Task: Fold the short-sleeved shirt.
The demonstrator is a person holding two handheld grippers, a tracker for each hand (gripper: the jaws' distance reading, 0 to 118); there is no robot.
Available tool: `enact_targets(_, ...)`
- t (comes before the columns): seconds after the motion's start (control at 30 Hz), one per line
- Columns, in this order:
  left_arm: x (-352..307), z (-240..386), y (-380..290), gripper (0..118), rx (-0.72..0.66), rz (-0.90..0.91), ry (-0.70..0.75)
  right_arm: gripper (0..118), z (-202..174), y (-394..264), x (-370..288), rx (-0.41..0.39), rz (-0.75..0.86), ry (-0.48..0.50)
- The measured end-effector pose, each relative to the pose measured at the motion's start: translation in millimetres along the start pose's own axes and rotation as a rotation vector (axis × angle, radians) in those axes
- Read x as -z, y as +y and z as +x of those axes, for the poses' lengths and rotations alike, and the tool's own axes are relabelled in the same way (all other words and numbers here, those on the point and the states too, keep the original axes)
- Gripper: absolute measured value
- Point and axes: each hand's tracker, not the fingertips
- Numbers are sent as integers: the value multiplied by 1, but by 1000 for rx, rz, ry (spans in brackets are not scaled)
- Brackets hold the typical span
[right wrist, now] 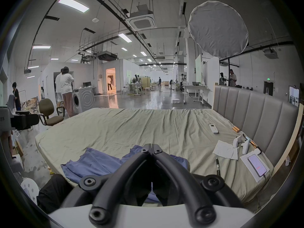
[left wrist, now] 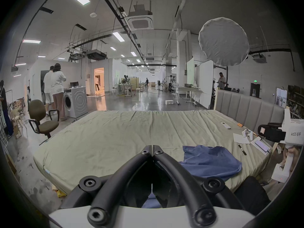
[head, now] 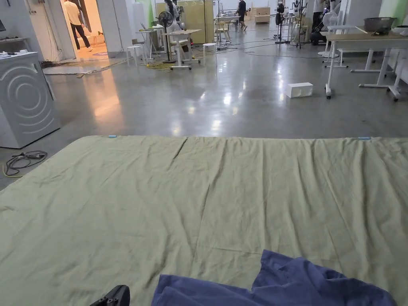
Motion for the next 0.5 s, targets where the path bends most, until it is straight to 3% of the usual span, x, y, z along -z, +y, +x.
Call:
enact_targets(0.37, 60, -38, -12, 0, -175, -195, -38, 0, 9, -15, 11, 20, -62, -13)
enact_targets(0.43, 87, -45, -17, 20, -221, -232, -42, 0, 16, -25, 16, 31, -79, -17)
enact_targets(0.5, 120, -52, -22, 23, -248, -304, -55, 0, 20, -31, 22, 41, -109, -20)
